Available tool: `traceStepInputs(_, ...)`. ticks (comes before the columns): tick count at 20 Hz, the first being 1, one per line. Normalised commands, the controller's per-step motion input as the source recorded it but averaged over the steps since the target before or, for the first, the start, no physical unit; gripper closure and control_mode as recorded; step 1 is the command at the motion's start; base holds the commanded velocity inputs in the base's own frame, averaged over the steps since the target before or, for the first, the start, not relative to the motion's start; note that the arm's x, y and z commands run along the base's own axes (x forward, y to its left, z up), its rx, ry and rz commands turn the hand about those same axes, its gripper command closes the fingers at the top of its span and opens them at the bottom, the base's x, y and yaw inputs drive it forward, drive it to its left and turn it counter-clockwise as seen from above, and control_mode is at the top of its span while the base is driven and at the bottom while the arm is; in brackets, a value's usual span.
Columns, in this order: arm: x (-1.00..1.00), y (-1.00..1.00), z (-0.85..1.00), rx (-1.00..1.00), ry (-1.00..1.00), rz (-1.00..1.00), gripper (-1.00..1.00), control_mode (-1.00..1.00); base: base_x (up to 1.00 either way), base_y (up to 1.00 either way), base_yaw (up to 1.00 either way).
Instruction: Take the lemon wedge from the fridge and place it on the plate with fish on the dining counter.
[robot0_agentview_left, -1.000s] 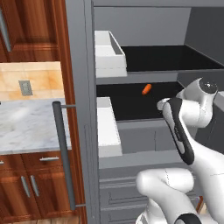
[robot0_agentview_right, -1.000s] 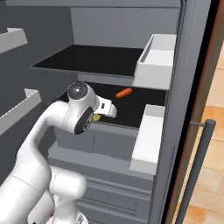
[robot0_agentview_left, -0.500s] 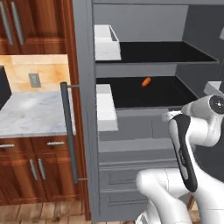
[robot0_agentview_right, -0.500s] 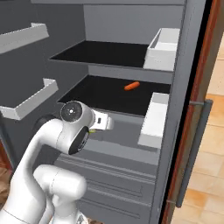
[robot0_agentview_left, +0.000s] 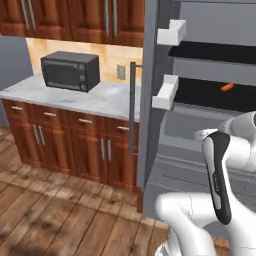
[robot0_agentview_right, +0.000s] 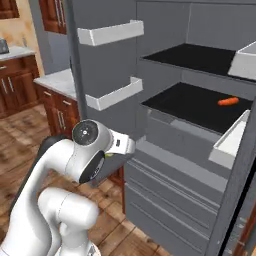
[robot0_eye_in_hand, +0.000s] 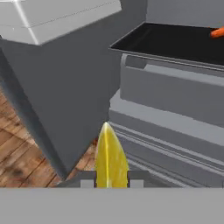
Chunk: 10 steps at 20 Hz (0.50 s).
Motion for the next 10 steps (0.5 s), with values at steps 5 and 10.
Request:
traceStepInputs(5, 0.00, 0.00, 0.00, 0.00, 0.00, 0.00, 1.00, 1.00, -0.27, 0.00, 0.87)
traceStepInputs(10, 0.00, 0.00, 0.00, 0.00, 0.00, 0.00, 1.00, 1.00, -0.38, 0.00, 0.82)
